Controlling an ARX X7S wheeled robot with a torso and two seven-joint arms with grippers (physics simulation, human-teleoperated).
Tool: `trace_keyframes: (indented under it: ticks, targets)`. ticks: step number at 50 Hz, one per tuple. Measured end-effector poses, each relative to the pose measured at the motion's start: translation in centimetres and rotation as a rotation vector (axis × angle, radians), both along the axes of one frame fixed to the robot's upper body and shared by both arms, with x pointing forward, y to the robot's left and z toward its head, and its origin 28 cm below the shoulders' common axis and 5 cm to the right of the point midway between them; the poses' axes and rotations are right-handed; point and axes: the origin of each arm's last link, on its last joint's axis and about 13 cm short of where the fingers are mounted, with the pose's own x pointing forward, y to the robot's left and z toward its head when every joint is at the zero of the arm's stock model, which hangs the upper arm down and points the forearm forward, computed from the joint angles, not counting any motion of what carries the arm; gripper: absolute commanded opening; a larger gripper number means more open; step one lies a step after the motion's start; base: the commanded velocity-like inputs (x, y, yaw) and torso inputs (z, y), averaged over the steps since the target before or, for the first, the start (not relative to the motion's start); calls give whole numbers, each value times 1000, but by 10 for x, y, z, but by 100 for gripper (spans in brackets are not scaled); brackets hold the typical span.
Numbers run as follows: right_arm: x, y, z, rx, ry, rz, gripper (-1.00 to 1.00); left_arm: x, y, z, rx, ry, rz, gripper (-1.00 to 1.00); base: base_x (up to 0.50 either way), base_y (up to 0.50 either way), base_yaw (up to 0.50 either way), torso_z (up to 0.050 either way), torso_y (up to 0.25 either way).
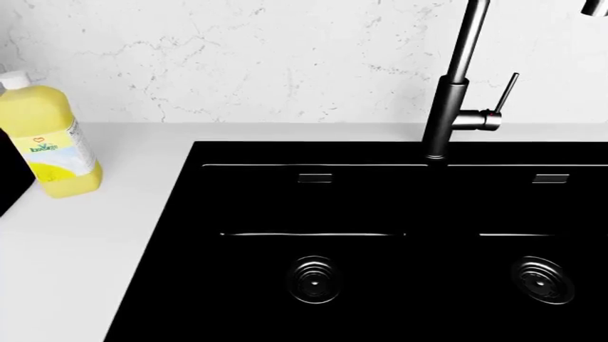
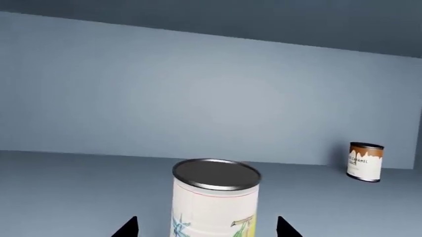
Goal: Pick the honey bottle and canned food from the counter and place them in the cabinets closest to them.
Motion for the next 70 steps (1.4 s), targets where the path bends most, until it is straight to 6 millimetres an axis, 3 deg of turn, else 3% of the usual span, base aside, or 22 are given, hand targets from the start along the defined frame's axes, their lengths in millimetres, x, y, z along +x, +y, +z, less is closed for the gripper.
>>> trace_keyframes:
  ticks: [12, 23, 39, 70]
  targets:
    - [-13, 4, -4, -37, -66, -5, 100, -3, 0, 1, -5, 15, -14, 100, 0, 0, 0, 0, 0]
    - [-23, 4, -12, -78, -118, -24, 100, -18, -2, 0, 4, 8, -60, 100, 0, 0, 0, 0, 0]
    - [-45, -9, -28, -99, -198, 9, 100, -52, 2, -18, 14, -9, -130, 100, 0, 0, 0, 0, 0]
    - [-77, -28, -61, -83, -255, 77, 100, -73, 7, -33, 10, -9, -143, 100, 0, 0, 0, 0, 0]
